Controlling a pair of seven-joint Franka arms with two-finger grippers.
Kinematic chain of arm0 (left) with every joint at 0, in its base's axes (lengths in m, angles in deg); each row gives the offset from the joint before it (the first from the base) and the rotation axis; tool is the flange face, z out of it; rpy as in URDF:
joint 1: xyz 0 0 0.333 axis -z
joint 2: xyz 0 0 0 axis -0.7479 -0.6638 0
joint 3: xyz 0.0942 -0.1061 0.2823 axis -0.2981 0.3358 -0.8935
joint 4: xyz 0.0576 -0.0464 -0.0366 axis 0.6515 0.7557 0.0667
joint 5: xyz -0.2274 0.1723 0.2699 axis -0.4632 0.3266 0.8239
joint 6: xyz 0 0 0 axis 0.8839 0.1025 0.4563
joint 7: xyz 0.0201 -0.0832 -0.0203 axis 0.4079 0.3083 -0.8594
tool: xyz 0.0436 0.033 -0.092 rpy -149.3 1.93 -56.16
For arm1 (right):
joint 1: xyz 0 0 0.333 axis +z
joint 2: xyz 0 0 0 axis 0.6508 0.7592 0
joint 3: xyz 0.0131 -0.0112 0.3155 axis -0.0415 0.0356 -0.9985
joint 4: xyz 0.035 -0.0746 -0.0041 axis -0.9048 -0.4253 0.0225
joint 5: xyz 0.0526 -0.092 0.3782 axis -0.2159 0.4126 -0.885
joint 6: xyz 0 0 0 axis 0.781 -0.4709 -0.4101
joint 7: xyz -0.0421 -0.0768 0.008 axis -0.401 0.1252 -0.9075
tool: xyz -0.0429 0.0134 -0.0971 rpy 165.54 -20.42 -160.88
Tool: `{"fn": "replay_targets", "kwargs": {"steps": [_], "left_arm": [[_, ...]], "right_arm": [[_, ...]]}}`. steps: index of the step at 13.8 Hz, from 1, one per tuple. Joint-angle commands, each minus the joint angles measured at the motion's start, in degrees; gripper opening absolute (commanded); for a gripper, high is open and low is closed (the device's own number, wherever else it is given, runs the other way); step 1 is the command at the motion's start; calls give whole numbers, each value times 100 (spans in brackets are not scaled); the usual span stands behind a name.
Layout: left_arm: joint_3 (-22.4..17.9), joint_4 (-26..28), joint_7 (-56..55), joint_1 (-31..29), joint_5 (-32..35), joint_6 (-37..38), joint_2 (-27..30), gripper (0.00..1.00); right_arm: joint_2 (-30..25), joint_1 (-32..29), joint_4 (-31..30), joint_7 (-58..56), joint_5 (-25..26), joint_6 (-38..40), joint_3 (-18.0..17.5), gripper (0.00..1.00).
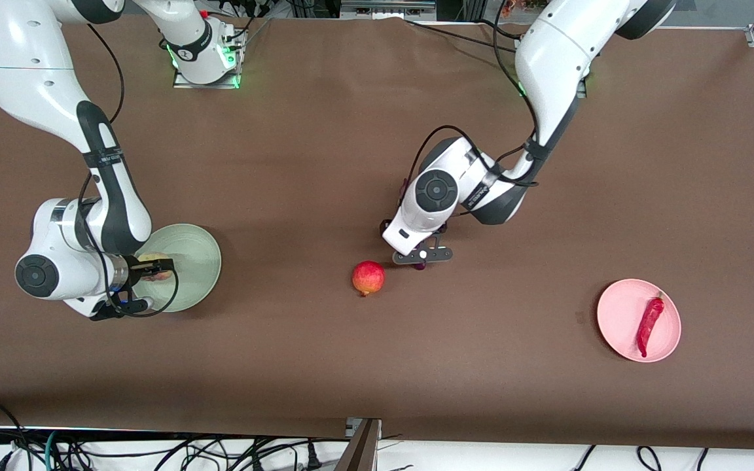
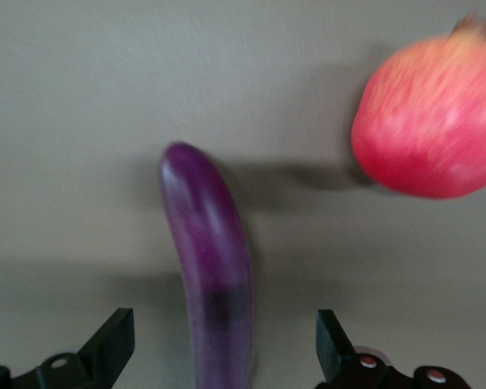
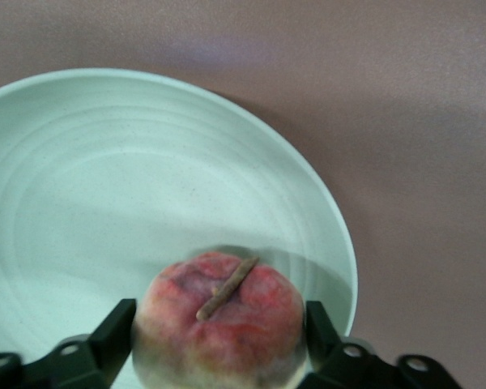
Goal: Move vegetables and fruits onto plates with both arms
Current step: 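Release the peach on the green plate while the left gripper reaches the eggplant, then lift the eggplant with the left gripper while the right gripper reaches the pomegranate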
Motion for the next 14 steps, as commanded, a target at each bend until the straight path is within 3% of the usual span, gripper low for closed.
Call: {"fn": "replay_targets", "kwargs": {"steps": [1,2,4,5,6,9,14], "left_arm": [[-61,50,-75,118,287,-157,-195,81],[-61,59,-75,119,402,-166,-230,72],[-61,59,-84,110,403,-149,-283,30],[-61,59,-84,84,412,-96,-266,15],[-61,50,-84,31,394,-96,-231,8],[52,-46,161,-363,333,621,-38,3],[255,-134,1249,-1215,148,2423,997,3]], "right_arm": [[-127,-79,166,-62,-3,39,-110,99],[-171,-70,375,-62,-21,83,-145,100],[-172,0,789,-1,-56,319,-346,100],[-172,35,947,26,-56,303,-478,100],[-163,97,1053,34,-47,251,-592,100],[-119,500,1142,498,-56,-152,-664,100],[-93,1309,1107,2105,-372,-425,-681,100]]}}
